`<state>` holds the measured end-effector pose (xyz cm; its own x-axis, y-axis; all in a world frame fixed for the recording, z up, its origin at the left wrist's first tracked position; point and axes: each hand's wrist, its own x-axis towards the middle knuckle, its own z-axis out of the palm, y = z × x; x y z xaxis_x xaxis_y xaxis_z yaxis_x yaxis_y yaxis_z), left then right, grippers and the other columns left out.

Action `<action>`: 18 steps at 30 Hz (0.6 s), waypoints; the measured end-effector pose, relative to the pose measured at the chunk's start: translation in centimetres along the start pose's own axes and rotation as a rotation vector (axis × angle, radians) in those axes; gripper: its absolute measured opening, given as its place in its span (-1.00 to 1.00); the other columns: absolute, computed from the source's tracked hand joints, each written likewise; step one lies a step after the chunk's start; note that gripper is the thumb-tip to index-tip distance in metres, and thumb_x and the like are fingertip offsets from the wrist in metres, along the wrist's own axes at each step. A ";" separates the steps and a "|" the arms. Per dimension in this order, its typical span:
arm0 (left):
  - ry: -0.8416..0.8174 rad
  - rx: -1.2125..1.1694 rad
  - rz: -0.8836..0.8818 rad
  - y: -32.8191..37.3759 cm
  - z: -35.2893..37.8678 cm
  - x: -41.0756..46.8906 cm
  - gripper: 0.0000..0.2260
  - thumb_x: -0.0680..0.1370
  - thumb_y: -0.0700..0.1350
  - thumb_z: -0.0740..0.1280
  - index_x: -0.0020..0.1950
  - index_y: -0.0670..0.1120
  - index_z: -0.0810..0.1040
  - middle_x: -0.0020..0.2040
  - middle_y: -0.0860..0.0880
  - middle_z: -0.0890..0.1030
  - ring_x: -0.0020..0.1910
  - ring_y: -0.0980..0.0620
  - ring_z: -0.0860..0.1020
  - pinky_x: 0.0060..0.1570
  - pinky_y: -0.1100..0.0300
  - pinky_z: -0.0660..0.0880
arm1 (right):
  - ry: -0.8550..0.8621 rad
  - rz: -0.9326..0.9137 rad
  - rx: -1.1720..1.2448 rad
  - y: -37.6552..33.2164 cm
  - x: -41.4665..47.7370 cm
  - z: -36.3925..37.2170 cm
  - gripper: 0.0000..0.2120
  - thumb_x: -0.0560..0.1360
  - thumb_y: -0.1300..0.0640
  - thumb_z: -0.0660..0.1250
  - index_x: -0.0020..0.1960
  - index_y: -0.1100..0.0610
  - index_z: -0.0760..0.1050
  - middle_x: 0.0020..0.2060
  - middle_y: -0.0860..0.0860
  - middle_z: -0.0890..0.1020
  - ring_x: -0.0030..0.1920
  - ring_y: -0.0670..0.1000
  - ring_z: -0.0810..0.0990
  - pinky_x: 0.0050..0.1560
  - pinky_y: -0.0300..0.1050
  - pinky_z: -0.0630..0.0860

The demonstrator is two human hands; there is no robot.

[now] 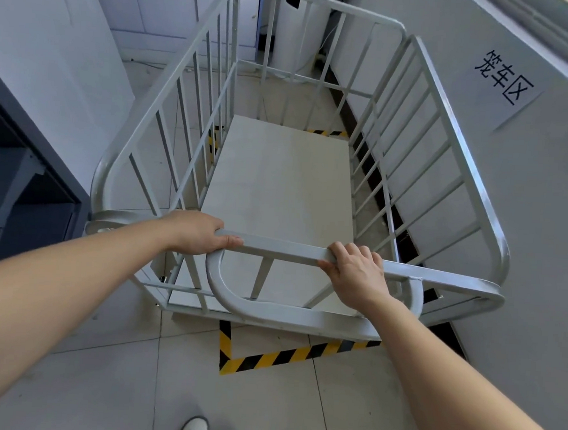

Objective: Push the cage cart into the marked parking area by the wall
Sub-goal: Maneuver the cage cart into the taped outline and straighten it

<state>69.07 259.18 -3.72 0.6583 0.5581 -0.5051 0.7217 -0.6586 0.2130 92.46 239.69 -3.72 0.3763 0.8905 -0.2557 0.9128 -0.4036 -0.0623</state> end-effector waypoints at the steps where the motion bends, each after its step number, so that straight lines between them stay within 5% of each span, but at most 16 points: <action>1: -0.003 0.003 0.000 0.0 -0.1 0.1 -0.40 0.43 0.48 -0.03 -0.08 0.00 0.48 -0.14 0.04 0.55 -0.08 0.01 0.53 -0.01 0.04 0.47 | 0.006 -0.003 -0.002 0.1 0.1 0.0 -0.63 0.59 -0.22 -0.03 0.17 0.01 0.35 0.02 0.00 0.47 0.09 0.09 0.39 0.22 0.00 0.20; 9: -0.029 -0.032 -0.032 0.3 -0.3 -0.2 -0.42 0.43 0.48 -0.01 -0.11 0.01 0.47 -0.12 0.03 0.55 -0.05 -0.02 0.52 0.05 0.02 0.46 | -0.010 0.008 -0.004 0.1 0.1 0.0 -0.61 0.59 -0.22 -0.03 0.20 0.00 0.34 0.05 0.01 0.48 0.10 0.10 0.39 0.23 0.00 0.21; 13: 0.003 0.021 -0.092 0.8 0.0 -0.8 -0.42 0.46 0.46 -0.04 0.04 0.03 0.45 0.05 -0.01 0.57 0.14 -0.08 0.50 0.16 -0.02 0.34 | -0.067 0.053 0.043 -0.4 0.0 -0.4 -0.56 0.60 -0.19 -0.01 0.37 0.00 0.28 0.24 0.07 0.45 0.32 0.16 0.32 0.46 0.08 0.03; 18: 0.158 0.116 -0.171 1.9 0.9 -1.7 -0.39 0.50 0.41 -0.05 0.20 -0.02 0.43 0.21 -0.06 0.55 0.25 -0.11 0.44 0.18 -0.06 0.29 | -0.125 0.064 0.167 -1.1 -2.3 -0.7 -0.41 0.62 -0.15 -0.01 0.57 -0.01 -0.11 0.57 0.08 -0.11 0.55 0.08 -0.24 0.50 0.02 -0.23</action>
<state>69.09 256.52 -3.18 0.5605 0.7321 -0.3871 0.8022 -0.5961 0.0341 90.72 238.19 -2.41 0.4000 0.8333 -0.3816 0.8451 -0.4964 -0.1982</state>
